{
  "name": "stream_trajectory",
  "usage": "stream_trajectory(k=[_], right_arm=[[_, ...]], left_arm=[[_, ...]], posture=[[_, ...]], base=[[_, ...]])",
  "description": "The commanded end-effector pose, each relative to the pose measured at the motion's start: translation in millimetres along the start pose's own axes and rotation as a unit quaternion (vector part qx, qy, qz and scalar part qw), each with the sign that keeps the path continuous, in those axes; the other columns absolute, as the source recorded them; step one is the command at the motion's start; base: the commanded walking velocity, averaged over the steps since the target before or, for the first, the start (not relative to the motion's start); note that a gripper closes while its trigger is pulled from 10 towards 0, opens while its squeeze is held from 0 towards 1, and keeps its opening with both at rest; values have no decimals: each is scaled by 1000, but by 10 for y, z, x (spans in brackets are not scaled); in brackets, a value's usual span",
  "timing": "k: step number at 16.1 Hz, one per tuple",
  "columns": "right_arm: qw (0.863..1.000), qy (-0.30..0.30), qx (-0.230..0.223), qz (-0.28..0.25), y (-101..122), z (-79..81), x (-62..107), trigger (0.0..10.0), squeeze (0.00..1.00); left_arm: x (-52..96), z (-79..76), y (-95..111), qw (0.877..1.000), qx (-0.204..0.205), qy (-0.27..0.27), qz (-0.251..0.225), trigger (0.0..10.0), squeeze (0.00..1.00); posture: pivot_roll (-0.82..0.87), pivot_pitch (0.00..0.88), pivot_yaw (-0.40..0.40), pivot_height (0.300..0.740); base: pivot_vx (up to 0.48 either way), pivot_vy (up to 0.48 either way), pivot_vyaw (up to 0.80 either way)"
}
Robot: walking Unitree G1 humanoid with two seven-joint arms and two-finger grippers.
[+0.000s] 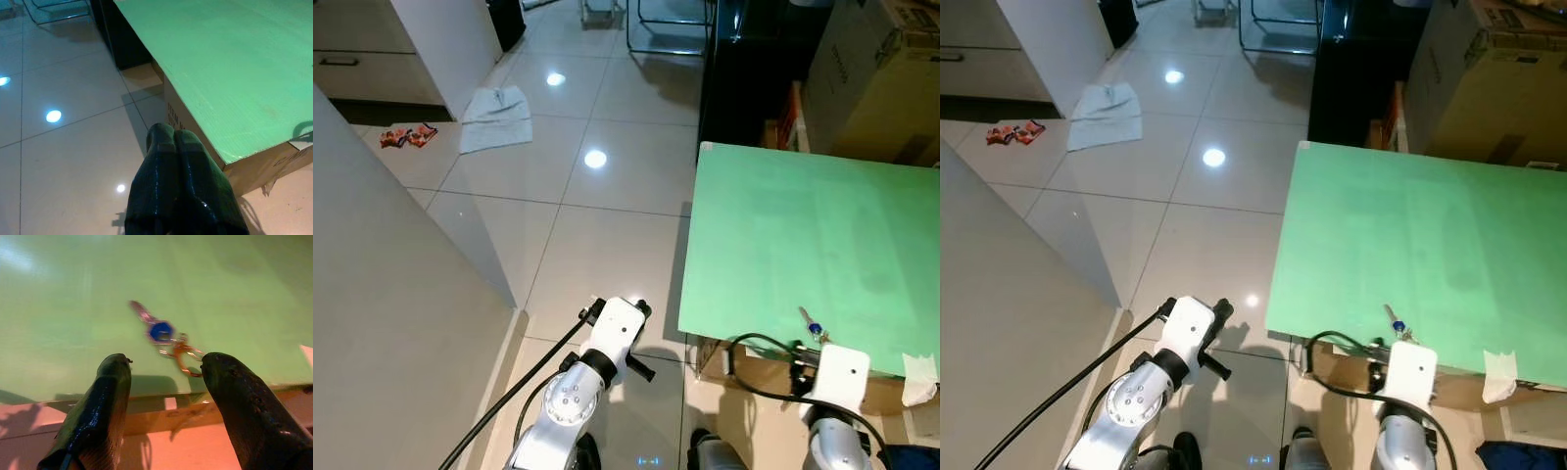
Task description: Hang keys on a hook
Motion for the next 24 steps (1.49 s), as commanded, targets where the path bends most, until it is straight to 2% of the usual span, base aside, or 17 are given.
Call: stream_trajectory(k=[1,2,5,8,13,18,21,23,24], right_arm=[[1000,-20,5,21,-106,-104,16,10000,0],[999,-33,9,19,-93,-174,-7,10000,0],[999,-37,17,12,-67,-228,-18,10000,0],[999,-39,13,25,-139,-257,-27,10000,0],[999,-47,13,22,-94,-323,-166,10000,0],[999,-40,-8,30,-93,-265,-260,10000,0],[998,-33,-19,45,-159,-204,-230,10000,0],[996,-33,-36,70,-280,-173,-202,10000,0],[996,-35,-42,78,-313,-175,-197,2863,0]], left_arm=[[49,-7,-70,1000,5,3,9,10000,0],[56,-6,-72,1000,5,2,9,10000,0],[59,-10,-73,1000,6,2,8,10000,0],[64,-27,-72,1000,7,1,9,10000,0],[105,7,-81,1000,5,4,12,10000,0],[145,22,-96,1000,2,7,17,10000,0],[157,36,-88,1000,2,9,17,10000,0],[161,37,-89,1000,1,8,18,10000,0],[160,40,-86,1000,1,9,18,10000,0]], posture=[[-255,247,70,740],[-253,249,71,740],[-254,251,71,740],[-254,263,74,740],[-236,275,81,740],[-226,287,85,740],[-223,289,87,740],[-221,290,87,740],[-220,292,88,740]], base=[[0,0,0],[0,0,0],[0,0,0],[0,0,0],[0,0,0],[0,0,0],[0,0,0],[0,0,0],[0,0,0]])
Point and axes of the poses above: a point about 5 cm out from each wrist's last joint towards the gripper, its own x axis pointing back from the gripper into the wrist, its own y axis along the axis of the wrist's last joint, z = x × y, the point moved 5 cm from there along -x, pointing out of the wrist towards the gripper, and after that the axes turned 3 degrees about x, right-handed, at the moved point
